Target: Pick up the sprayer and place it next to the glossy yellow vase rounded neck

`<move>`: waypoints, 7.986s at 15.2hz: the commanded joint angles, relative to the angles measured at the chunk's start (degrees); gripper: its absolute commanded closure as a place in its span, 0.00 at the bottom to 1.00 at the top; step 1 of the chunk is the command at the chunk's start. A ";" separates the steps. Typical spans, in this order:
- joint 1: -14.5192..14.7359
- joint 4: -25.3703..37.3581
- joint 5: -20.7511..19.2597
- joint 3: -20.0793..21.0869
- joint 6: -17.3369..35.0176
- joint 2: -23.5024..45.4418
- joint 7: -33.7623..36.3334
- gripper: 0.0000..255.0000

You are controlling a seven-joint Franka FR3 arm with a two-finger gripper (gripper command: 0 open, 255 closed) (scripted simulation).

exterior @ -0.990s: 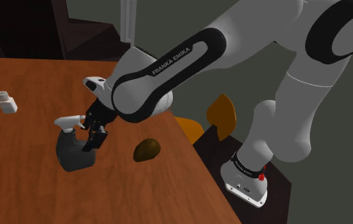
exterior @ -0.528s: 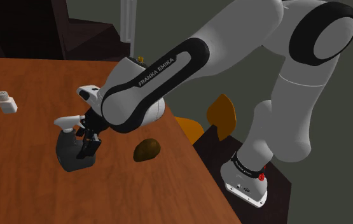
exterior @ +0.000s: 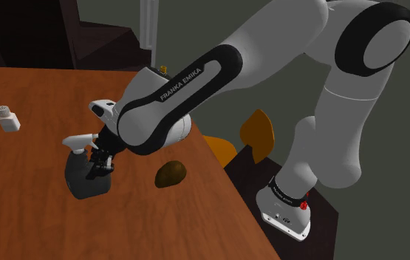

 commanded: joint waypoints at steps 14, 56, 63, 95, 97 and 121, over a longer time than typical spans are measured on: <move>1.58 -0.12 -4.21 -2.45 -3.65 -3.78 4.64 1.00; 1.84 13.88 -21.40 -6.59 -32.08 -19.14 23.51 1.00; 1.60 18.53 -22.65 -6.72 -37.16 -19.70 25.21 1.00; -12.31 21.05 -13.18 -30.90 -58.04 -24.16 -11.57 1.00; -13.44 23.00 -12.41 -32.81 -59.97 -22.66 -14.22 1.00; -30.11 48.25 0.93 -44.77 -77.65 1.94 -37.03 1.00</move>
